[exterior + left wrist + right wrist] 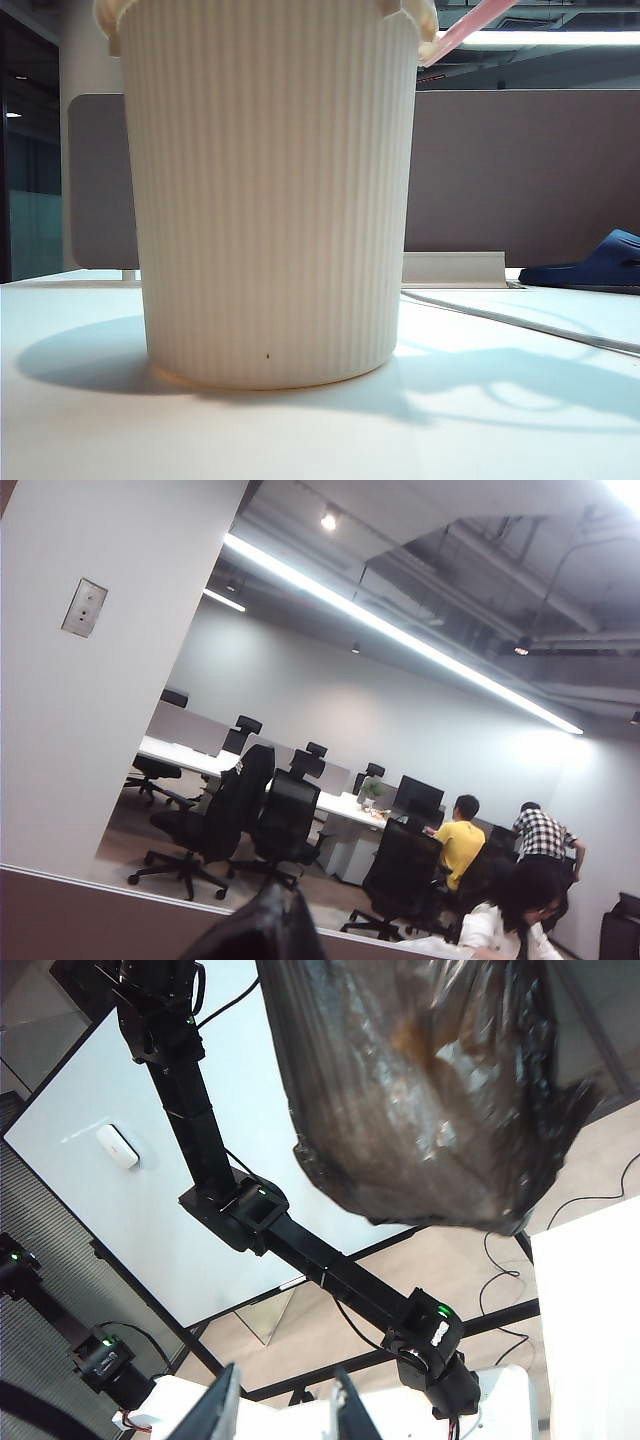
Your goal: Open the ring lid of the trash can, pull out the black garbage bag inside, and place it on the table.
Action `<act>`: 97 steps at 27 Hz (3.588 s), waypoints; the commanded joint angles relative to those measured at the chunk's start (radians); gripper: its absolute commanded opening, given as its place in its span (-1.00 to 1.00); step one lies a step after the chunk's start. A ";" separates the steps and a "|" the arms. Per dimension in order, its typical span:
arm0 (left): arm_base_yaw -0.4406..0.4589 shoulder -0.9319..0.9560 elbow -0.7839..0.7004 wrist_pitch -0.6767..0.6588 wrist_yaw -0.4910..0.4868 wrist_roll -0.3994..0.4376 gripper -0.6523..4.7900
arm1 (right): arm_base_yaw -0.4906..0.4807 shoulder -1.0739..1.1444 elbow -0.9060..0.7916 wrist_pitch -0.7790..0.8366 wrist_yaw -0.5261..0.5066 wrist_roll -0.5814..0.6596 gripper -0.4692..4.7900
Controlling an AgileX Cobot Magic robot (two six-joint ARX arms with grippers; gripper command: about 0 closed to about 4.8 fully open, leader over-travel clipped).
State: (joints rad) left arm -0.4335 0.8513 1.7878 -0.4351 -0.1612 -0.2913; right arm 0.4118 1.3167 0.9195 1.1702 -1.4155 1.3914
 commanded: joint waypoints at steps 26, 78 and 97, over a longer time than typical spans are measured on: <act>0.000 -0.003 -0.095 -0.082 -0.083 0.034 -0.78 | 0.001 -0.003 0.002 0.016 -0.001 -0.013 -0.38; 0.087 -0.104 -0.734 0.082 -0.035 -0.229 -0.78 | 0.010 -0.003 0.179 -0.916 0.470 -0.808 -0.53; 0.087 -0.085 -0.869 0.265 -0.018 -0.286 -0.78 | 0.097 0.001 0.323 -1.308 0.673 -1.106 -0.51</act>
State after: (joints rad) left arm -0.3466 0.7635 0.9165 -0.2180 -0.1844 -0.5774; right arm 0.5053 1.3178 1.2392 -0.1295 -0.7395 0.2939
